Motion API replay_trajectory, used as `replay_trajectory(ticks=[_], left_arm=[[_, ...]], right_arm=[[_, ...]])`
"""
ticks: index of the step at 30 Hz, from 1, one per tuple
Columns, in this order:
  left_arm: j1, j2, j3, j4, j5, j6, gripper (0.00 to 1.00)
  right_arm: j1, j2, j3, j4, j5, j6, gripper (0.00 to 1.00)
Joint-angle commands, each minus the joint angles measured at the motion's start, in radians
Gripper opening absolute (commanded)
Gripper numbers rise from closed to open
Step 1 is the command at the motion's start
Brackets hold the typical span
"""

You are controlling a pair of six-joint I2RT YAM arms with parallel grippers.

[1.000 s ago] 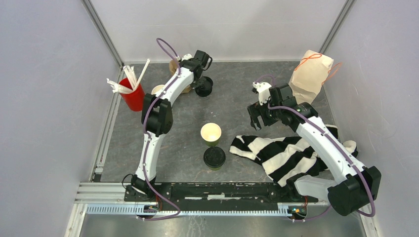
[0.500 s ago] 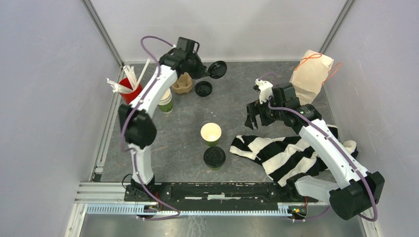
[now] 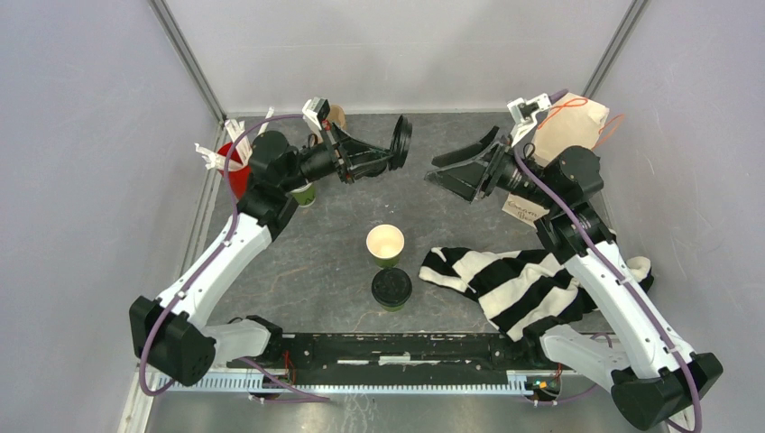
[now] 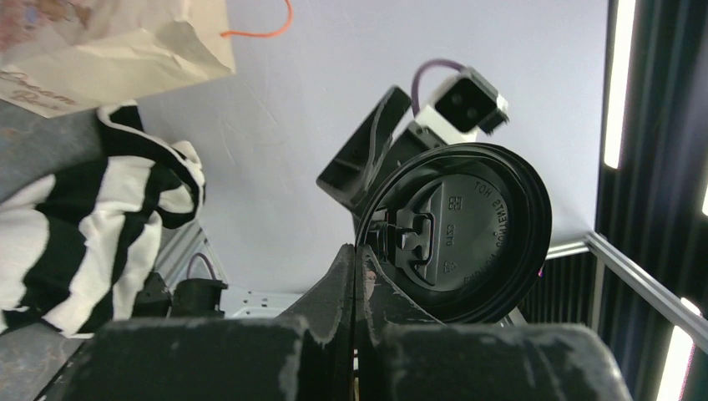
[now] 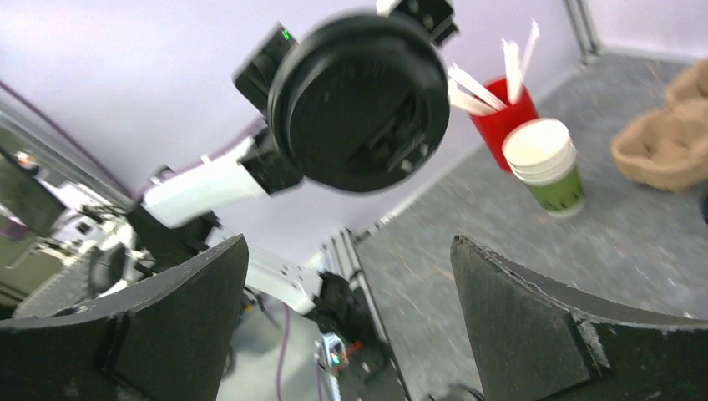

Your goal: Pack the takeout coffee

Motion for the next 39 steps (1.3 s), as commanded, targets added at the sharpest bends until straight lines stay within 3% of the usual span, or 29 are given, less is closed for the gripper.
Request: replay_trajectory(ticks=[1, 34, 39], left_arm=[[-0.022, -0.045, -0.05, 0.13, 0.019, -0.108, 0.02], [-0.078, -0.05, -0.046, 0.105, -0.019, -0.107, 0.02], [-0.083, -0.059, -0.056, 0.098, -0.033, -0.104, 0.02]], right_arm=[[0.022, 0.035, -0.01, 0.321, 0.002, 0.252, 0.98], [0.114, 0.129, 0.026, 0.365, 0.05, 0.21, 0.98], [0.115, 0.133, 0.027, 0.367, 0.051, 0.213, 0.9]])
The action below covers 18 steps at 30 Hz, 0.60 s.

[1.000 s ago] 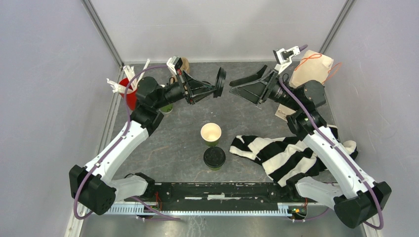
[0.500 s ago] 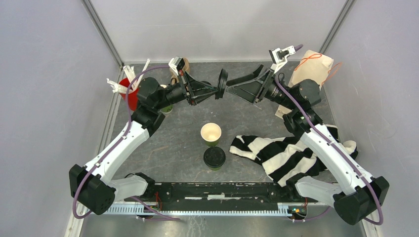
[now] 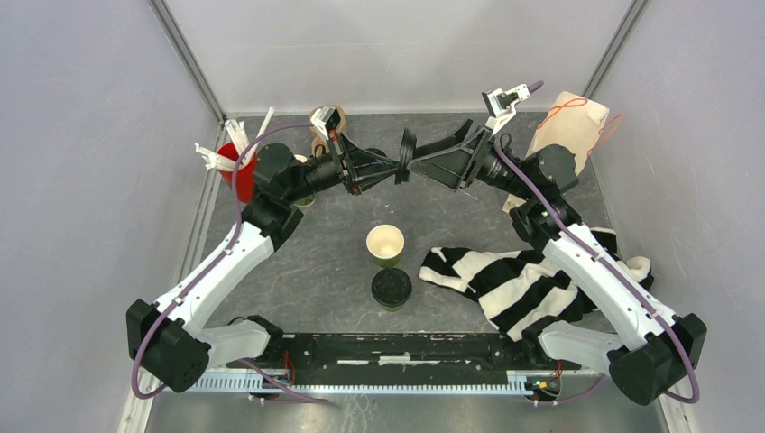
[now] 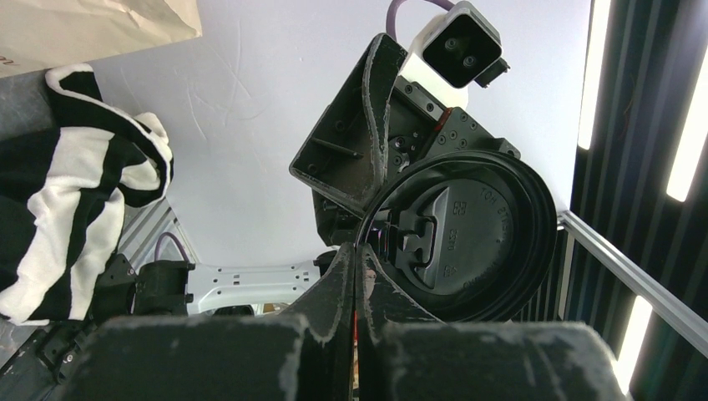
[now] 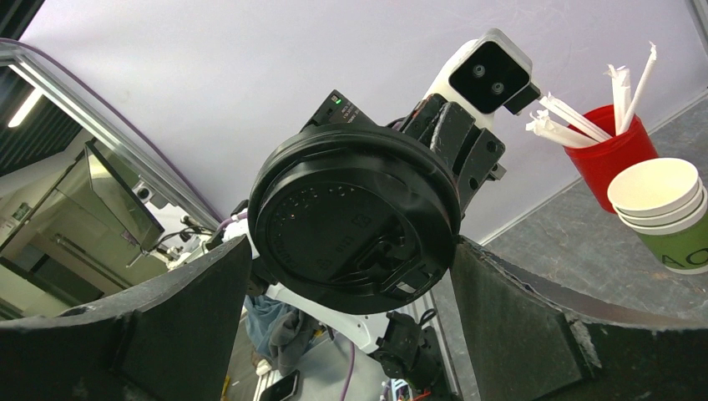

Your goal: Pack the takeout coffee

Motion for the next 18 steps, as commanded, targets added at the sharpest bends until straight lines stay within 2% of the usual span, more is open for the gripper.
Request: replay_trajectory(ticks=[1, 8, 14, 16, 18], left_arm=[[-0.009, -0.027, -0.009, 0.025, -0.021, -0.029, 0.02], [-0.016, -0.032, -0.007, 0.013, -0.033, -0.023, 0.02], [-0.016, -0.04, -0.013, -0.008, -0.04, -0.016, 0.02], [-0.016, -0.051, -0.027, -0.027, -0.054, -0.009, 0.11], [-0.016, -0.073, -0.04, -0.069, -0.086, 0.015, 0.29]], right_arm=[[0.003, 0.005, 0.032, 0.069, 0.011, 0.007, 0.88], [0.006, 0.008, 0.03, 0.065, 0.009, 0.008, 0.81], [0.004, 0.001, 0.023, 0.041, 0.013, -0.006, 0.79], [0.005, -0.006, 0.022, 0.023, 0.019, -0.016, 0.79], [0.004, -0.016, 0.014, 0.01, 0.027, -0.022, 0.78]])
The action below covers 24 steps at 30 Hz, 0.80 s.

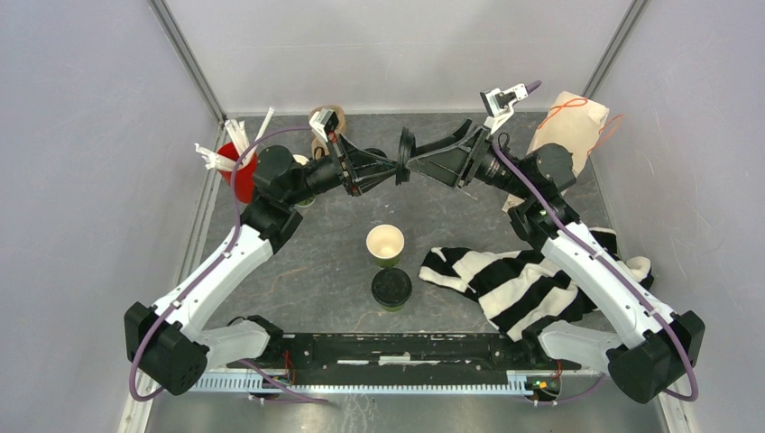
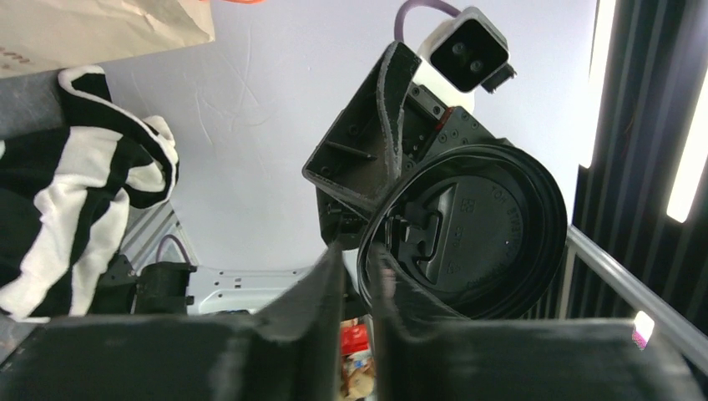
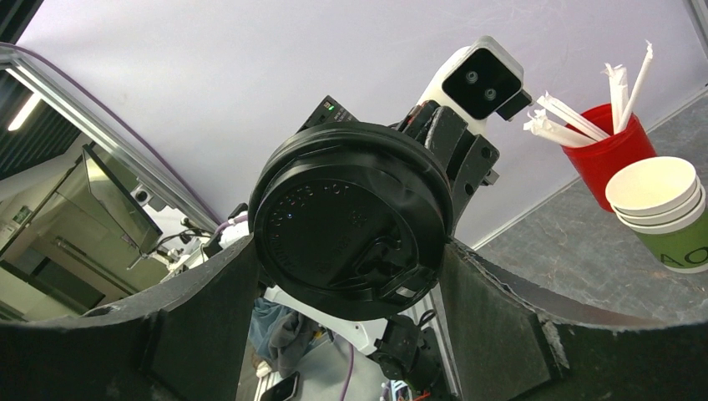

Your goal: Pack the takeout coffee

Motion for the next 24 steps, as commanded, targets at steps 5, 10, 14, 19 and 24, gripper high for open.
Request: replay_trajectory(ticks=[5, 10, 14, 19, 24], left_arm=[[-0.003, -0.135, -0.056, -0.248, -0.122, 0.129, 0.59], [-0.002, -0.261, -0.01, -0.741, -0.361, 0.337, 0.76], [-0.002, -0.337, 0.036, -1.02, -0.556, 0.433, 0.82], [-0.002, -0.306, 0.088, -1.134, -0.649, 0.566, 0.82], [-0.002, -0.181, 0.189, -1.246, -0.758, 0.68, 0.81]], right_arm=[[0.005, -0.062, -0.005, -0.1, 0.044, -0.082, 0.78], [0.005, -0.094, -0.007, -0.441, 0.078, -0.326, 0.79], [0.023, -0.066, 0.025, -0.762, 0.123, -0.546, 0.8], [0.156, 0.072, 0.101, -1.031, 0.305, -0.752, 0.8], [0.338, 0.336, 0.356, -1.347, 0.602, -0.908, 0.79]])
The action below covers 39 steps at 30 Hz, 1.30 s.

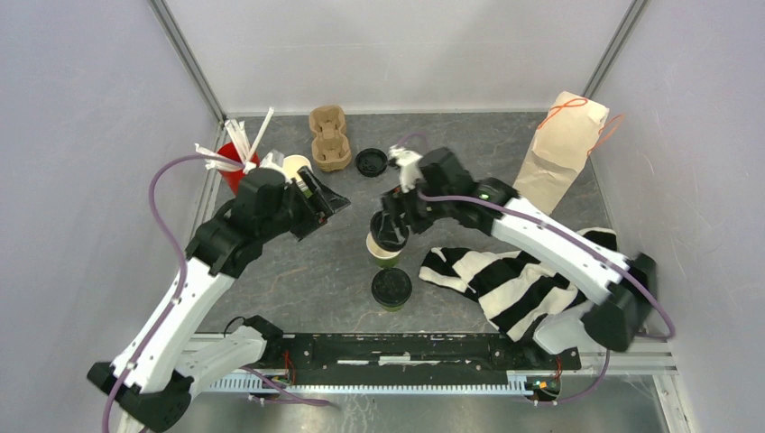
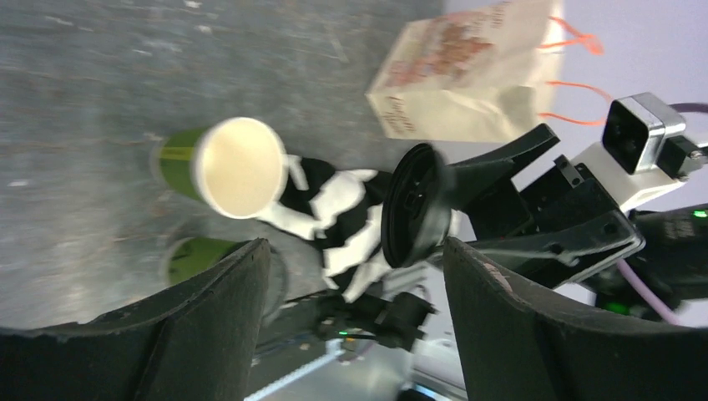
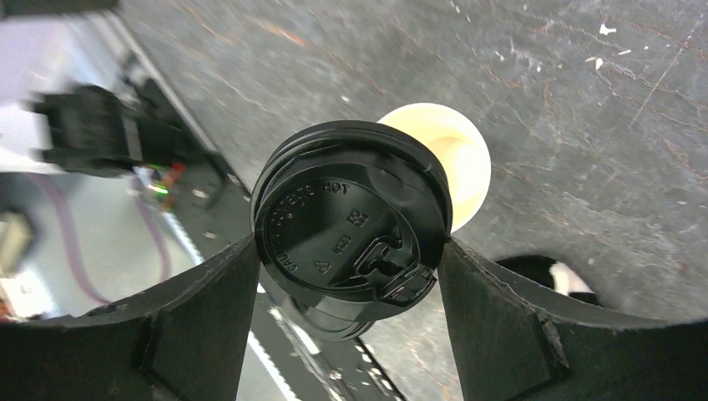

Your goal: Pack the takeout coffee

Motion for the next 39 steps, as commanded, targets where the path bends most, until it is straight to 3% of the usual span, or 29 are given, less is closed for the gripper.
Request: replay_trajectory(ticks=[1, 8, 14, 39], left_arm=[[-0.001, 0.098, 0.094, -0.153, -0.158, 0.181, 0.81], [0.008, 0.108, 0.108, -0.195, -0.292, 0.218, 0.81], [0.014, 0.087, 0.151, -0.218, -0.393, 0.261, 0.82], [0.028, 0.149, 0.179, -0.197, -0.359, 0.365, 0.83]], right_arm=[[0.133, 0.186, 0.223, -0.343, 0.326, -0.214, 0.79], [0.216, 0.422, 0.501, -0.516, 0.479, -0.289, 0.8], [0.229, 0.535, 0.599, -0.552, 0.491, -0.312, 0.82], [0.229, 0.591, 0.568, -0.525, 0.417, -0.296, 0.82]])
